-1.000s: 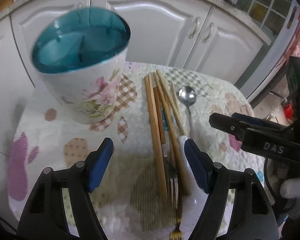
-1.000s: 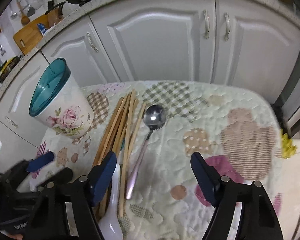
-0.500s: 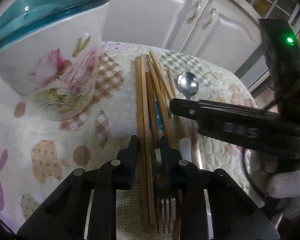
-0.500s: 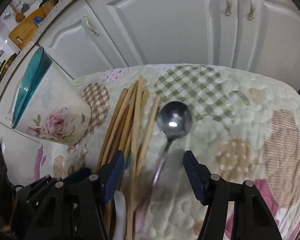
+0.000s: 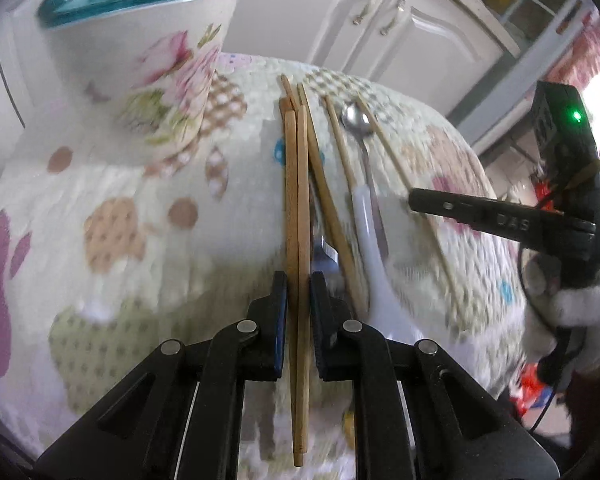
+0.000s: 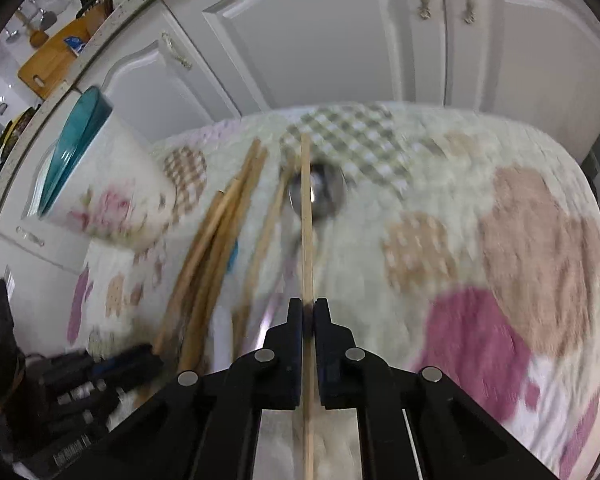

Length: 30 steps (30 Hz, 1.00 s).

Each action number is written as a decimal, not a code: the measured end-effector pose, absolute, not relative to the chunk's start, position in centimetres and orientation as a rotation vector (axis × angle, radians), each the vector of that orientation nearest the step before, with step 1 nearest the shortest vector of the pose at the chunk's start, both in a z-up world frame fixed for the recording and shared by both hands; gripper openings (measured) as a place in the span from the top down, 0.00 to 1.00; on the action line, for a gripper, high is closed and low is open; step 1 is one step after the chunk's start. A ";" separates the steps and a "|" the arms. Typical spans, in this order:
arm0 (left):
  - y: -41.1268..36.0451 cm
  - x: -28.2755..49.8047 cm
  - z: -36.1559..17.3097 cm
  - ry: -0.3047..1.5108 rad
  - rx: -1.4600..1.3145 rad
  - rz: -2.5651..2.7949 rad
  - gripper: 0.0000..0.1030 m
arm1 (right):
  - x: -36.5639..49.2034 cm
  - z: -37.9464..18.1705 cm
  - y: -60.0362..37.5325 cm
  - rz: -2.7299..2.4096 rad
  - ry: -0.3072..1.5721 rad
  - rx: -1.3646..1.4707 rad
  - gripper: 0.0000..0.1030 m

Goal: Organize utensils
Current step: 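Lift the chopsticks with the left gripper while the right gripper lifts one chopstick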

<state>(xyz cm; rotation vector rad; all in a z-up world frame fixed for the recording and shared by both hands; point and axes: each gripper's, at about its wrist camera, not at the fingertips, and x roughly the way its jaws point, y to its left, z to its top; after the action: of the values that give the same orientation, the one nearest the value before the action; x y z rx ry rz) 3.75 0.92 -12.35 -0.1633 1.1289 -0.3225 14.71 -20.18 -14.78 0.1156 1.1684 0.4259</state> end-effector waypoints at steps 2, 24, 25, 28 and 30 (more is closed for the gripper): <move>1.5 2.6 -12.5 1.145 -0.152 -0.328 0.90 | 13.0 -14.9 -20.9 0.431 1.188 0.093 0.95; 0.6 9.1 -13.1 1.129 -0.079 -0.197 0.82 | 13.8 -13.9 -20.9 0.389 1.177 0.111 0.66; 0.7 9.1 -13.1 1.129 -0.084 -0.191 0.82 | 13.9 -14.0 -20.8 0.389 1.178 0.111 0.66; 1.0 9.4 -13.0 1.117 -0.080 -0.173 0.81 | 14.2 -14.3 -20.7 0.392 1.184 0.123 0.66; 0.8 9.9 -13.3 1.149 -0.102 -0.183 0.82 | 14.4 -14.6 -20.7 0.391 1.189 0.127 0.66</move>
<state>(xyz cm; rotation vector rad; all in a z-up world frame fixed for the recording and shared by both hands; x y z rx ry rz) 9.91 0.78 -13.30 -0.1022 1.1493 -0.1832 14.42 -20.66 -14.60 0.1272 1.1895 0.3914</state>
